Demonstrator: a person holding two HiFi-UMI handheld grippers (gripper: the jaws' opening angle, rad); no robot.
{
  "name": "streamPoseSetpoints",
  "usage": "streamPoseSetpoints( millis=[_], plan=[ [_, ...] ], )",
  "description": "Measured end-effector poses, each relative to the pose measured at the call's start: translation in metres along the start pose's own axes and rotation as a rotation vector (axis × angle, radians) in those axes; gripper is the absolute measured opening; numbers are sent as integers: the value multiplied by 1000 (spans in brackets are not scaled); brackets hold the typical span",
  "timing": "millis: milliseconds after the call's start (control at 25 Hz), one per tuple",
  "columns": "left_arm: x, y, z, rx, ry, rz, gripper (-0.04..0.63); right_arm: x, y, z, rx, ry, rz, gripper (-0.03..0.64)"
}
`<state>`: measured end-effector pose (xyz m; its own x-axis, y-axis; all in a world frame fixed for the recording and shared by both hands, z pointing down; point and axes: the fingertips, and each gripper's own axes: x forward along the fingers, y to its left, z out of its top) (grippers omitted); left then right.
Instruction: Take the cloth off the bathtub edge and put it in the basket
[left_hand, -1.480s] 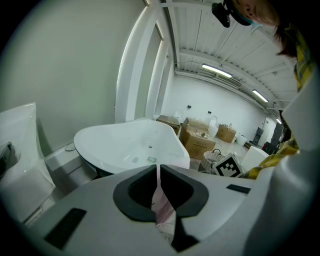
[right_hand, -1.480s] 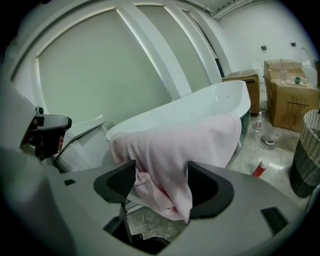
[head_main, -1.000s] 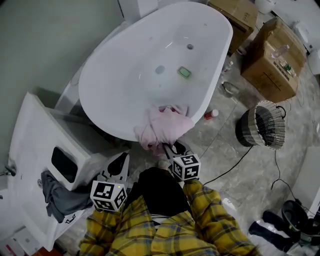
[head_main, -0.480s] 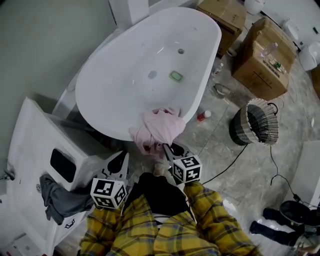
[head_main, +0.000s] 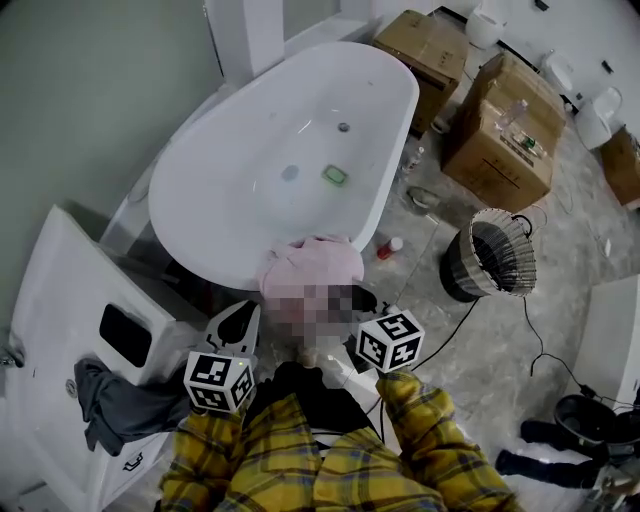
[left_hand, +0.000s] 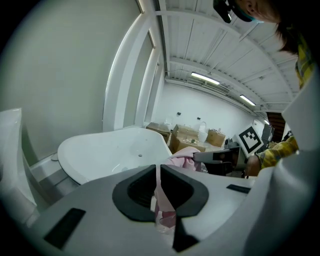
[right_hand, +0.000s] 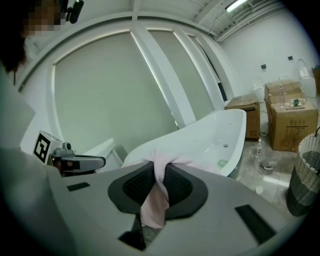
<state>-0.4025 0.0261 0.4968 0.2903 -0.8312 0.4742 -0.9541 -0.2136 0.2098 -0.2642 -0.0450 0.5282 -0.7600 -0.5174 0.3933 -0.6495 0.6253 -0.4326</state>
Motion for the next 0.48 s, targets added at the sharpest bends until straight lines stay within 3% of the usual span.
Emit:
streamPoseSetpoints(
  millis=[480],
  plan=[
    [11,-17,45,56,-96,-102,35,-59,15,129,-47,-211,21,72]
  ],
)
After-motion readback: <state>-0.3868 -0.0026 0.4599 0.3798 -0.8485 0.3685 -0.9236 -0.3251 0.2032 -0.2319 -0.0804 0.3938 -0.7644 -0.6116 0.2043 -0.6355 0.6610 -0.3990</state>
